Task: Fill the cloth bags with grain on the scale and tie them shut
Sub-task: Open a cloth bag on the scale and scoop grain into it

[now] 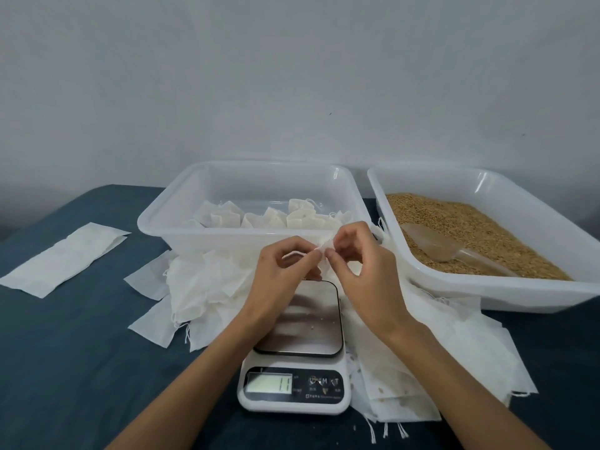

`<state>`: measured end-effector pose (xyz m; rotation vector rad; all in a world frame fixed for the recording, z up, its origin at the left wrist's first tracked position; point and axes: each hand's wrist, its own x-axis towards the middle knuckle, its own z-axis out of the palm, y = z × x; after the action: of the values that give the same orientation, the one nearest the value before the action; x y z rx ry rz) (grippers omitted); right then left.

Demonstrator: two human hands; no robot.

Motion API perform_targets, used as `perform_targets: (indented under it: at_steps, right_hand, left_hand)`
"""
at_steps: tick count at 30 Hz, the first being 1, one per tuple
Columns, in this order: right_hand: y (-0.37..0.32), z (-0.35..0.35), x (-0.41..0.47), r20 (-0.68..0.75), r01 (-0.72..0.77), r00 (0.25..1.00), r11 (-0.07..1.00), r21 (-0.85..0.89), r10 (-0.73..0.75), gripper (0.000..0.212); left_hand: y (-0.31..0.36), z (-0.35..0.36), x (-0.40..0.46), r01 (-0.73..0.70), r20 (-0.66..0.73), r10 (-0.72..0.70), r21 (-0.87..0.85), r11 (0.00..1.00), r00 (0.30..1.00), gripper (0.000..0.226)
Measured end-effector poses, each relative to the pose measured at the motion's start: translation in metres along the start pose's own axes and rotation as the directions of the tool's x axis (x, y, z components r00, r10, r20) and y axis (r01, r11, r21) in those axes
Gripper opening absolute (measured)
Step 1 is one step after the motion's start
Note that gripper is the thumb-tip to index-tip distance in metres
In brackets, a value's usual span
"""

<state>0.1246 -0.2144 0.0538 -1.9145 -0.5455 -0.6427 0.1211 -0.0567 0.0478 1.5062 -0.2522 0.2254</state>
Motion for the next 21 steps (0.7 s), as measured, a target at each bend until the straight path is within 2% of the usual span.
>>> perform_targets:
  at_steps: [4,6,8,11,13,15,18,21]
  right_hand:
    - [0.004,-0.005,0.000,0.107,0.236,0.971,0.938,-0.254,-0.215,0.011]
    - [0.007,-0.006,0.000,0.144,0.245,0.967,0.922,-0.300,-0.210,0.019]
    - [0.008,-0.006,0.000,0.165,0.194,0.974,0.941,-0.277,-0.153,0.027]
    - [0.004,-0.003,0.000,0.119,-0.033,0.992,0.995,-0.098,0.044,0.020]
    - [-0.001,-0.003,0.004,0.143,-0.229,0.967,0.968,0.106,0.213,0.028]
    - [-0.002,-0.006,0.008,0.159,-0.301,0.950,0.921,0.245,0.268,0.031]
    - [-0.002,-0.013,0.013,0.105,-0.332,0.942,0.851,0.407,0.318,0.022]
    - [-0.002,-0.016,0.015,0.133,-0.386,0.917,0.747,0.541,0.377,0.013]
  left_hand:
    - [0.002,-0.002,0.003,0.068,-0.098,-0.081,-0.137,0.988,0.992,0.018]
    - [0.000,-0.004,0.004,0.054,-0.140,-0.070,-0.119,0.991,0.988,0.016]
    - [-0.001,-0.004,0.004,0.000,-0.145,-0.004,-0.031,1.000,0.989,0.015]
    - [-0.001,0.000,0.000,-0.134,-0.096,0.150,0.152,0.979,0.984,0.011]
    - [-0.003,0.003,-0.003,-0.246,-0.033,0.267,0.291,0.924,0.963,0.006]
    - [-0.005,0.004,-0.005,-0.287,0.004,0.308,0.378,0.880,0.951,0.005]
    - [-0.002,0.001,-0.003,-0.193,-0.087,0.233,0.330,0.924,0.969,0.012]
    - [0.005,-0.009,0.004,-0.103,-0.114,0.114,0.098,0.990,0.987,0.004]
